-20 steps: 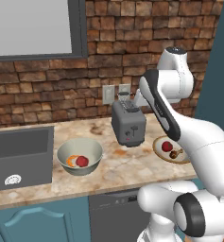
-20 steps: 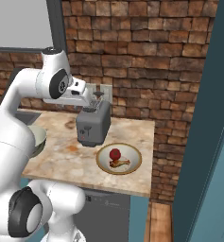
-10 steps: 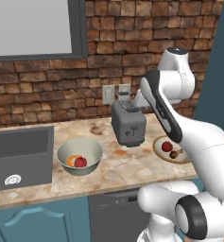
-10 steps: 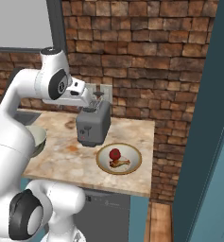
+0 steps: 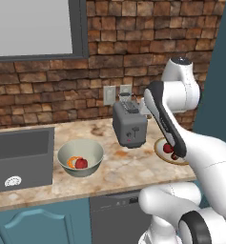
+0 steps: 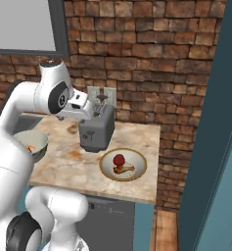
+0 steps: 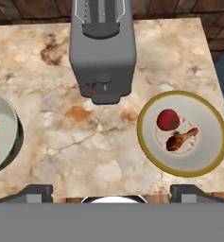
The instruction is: Place the bowl containing the chicken drumstick and tomato in the microwave. Close the microwave door and press the start button to microwave the meal.
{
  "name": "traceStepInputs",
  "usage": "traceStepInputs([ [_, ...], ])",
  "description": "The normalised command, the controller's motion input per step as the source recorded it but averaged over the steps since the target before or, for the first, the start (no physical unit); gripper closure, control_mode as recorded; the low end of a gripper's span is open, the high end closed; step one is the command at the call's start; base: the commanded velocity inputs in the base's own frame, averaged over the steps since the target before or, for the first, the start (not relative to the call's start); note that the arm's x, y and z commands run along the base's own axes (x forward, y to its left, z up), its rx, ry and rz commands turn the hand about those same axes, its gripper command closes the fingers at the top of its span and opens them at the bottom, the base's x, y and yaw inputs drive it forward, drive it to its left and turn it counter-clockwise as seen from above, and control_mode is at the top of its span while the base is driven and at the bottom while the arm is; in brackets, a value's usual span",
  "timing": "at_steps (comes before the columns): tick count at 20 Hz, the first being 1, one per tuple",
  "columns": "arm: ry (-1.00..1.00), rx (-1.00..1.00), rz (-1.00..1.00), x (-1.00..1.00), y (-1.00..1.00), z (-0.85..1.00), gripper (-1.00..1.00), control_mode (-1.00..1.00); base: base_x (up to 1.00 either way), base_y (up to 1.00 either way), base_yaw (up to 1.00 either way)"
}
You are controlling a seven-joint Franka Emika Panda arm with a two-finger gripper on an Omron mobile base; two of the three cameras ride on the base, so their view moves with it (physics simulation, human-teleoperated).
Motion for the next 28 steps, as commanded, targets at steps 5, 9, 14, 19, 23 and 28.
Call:
traceStepInputs([
  [5, -0.02, 0.0, -0.14, -0.43, -0.37, -0.3, -1.0, -1.0, 0.0, 0.0, 0.0],
  [9, 0.0, 0.0, -0.09, -0.36, -0.56, -0.11, -1.0, -1.0, 0.0, 0.0, 0.0],
  [14, 0.0, 0.03, -0.1, -0.02, -0.64, -0.19, -1.0, -1.0, 0.0, 0.0, 0.0],
  [19, -0.01, 0.19, -0.23, -0.12, -0.58, -0.43, -1.0, -1.0, 0.0, 0.0, 0.0],
  [23, 0.0, 0.23, -0.28, 0.0, -0.47, -0.32, -1.0, -1.0, 0.0, 0.0, 0.0],
  [28, 0.04, 0.21, -0.19, 0.0, -0.32, -0.44, -1.0, -1.0, 0.0, 0.0, 0.0],
])
